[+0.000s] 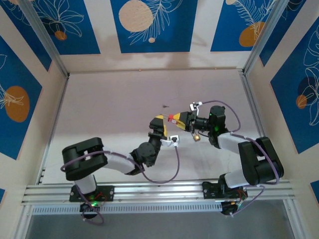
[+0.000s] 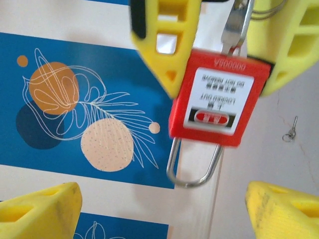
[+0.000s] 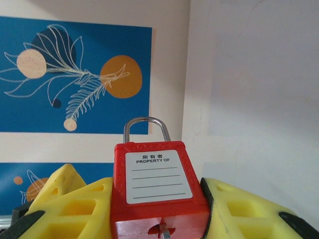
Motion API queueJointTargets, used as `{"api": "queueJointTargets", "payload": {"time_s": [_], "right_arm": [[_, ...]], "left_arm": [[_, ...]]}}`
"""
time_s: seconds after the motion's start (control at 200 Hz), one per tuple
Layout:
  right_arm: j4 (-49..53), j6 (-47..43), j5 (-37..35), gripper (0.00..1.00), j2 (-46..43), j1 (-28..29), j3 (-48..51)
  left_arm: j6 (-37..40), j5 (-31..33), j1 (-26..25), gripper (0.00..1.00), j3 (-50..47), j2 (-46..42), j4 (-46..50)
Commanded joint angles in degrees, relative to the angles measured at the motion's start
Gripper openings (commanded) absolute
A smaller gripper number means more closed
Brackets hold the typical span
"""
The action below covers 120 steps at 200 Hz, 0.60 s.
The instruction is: Unlock with the key
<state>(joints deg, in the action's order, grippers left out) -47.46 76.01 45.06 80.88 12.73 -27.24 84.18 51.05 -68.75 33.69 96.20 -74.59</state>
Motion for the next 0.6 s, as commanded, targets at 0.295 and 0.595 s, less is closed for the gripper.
{"api": "queueJointTargets", "payload": {"time_s": [0.295, 0.595], "right_arm": [[17.55, -14.44, 4.52, 0.28, -6.38, -3.49, -2.06], [18.96, -20.33, 11.1, 0.27, -0.89, 1.42, -4.93]], "left_arm": [[-44.66, -32.15, 14.22, 0.82, 13.73, -33.1, 80.91], [-39.06, -44.73, 17.59, 0.92, 27.34, -26.23, 108.64]]}}
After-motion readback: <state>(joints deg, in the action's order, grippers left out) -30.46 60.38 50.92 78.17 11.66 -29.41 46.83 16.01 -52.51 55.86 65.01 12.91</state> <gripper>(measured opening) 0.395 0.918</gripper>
